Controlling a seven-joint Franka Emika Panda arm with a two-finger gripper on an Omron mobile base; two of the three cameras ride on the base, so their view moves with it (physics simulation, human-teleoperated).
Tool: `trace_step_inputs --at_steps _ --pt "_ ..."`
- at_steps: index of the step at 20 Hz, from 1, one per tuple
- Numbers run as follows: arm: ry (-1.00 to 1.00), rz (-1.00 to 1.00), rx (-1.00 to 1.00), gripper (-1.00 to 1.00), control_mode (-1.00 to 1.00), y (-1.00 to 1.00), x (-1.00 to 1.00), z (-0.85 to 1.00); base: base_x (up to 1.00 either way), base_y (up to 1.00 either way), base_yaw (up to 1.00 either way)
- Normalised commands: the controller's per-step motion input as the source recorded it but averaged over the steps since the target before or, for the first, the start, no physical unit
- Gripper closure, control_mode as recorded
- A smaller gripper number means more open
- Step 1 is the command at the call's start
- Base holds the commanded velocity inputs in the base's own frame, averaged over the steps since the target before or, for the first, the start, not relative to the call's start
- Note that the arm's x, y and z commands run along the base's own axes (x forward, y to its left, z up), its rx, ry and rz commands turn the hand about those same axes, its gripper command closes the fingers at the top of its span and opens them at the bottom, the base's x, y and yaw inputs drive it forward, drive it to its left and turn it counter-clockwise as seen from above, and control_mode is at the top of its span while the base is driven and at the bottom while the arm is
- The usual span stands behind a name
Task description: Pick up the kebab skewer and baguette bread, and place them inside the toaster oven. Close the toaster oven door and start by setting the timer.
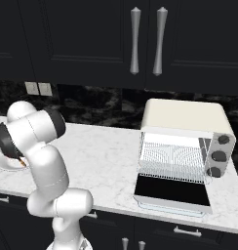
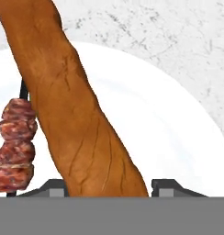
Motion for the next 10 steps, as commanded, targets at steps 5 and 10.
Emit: trace_step_inputs --at_steps 5,10 --pt "0.00 0.00 0.00 1.00 -1.00 -0.97 0.00 0.43 0.00 0.00 0.00" --pt "0.00 0.00 0.00 1.00 -1.00 -1.00 -0.16 0.21 0.00 0.00 0.00"
